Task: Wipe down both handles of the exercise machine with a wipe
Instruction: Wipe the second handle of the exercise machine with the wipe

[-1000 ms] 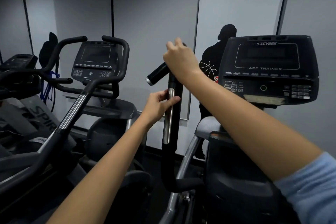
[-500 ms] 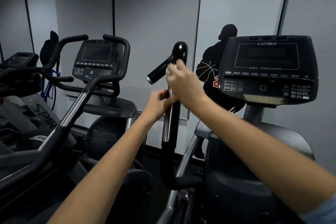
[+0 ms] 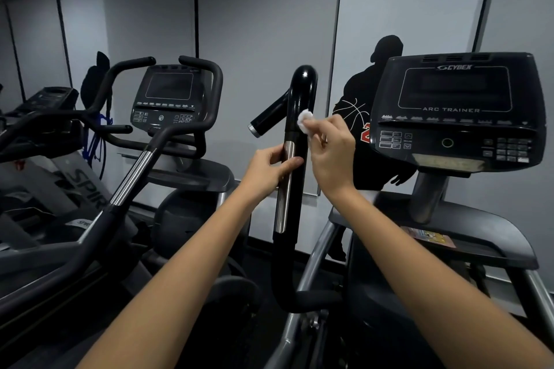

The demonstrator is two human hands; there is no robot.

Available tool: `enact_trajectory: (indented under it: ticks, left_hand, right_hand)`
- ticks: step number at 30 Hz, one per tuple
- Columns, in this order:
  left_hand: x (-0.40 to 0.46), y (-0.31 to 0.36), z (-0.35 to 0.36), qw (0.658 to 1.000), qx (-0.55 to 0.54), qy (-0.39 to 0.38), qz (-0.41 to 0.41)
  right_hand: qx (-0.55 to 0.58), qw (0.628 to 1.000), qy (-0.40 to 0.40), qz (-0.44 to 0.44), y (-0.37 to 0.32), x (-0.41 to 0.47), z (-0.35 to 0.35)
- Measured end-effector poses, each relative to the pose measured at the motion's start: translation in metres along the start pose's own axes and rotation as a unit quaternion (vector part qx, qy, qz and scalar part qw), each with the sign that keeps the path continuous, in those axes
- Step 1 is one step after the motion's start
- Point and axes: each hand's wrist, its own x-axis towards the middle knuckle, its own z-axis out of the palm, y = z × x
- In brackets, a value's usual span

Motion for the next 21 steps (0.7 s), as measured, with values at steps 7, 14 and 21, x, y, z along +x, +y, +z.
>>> enact_trajectory:
  ticks: [7,14,21]
  left_hand:
    - [0.002,-0.003,0.001,1.000,0.003,0.006,-0.007]
    - [0.000,0.000,0.000,1.000,0.007,0.010,-0.012]
    - [0.000,0.000,0.001,1.000,0.023,0.014,-0.007]
  right_hand:
    - [0.280,0.897,0.033,0.340,-0.002,0.069,0.008]
    - [0.391,0.804,-0.166,0.417,0.014,0.049,-0.008]
    - [0.412,0.790,-0.103,0.442,0.008,0.078,0.011]
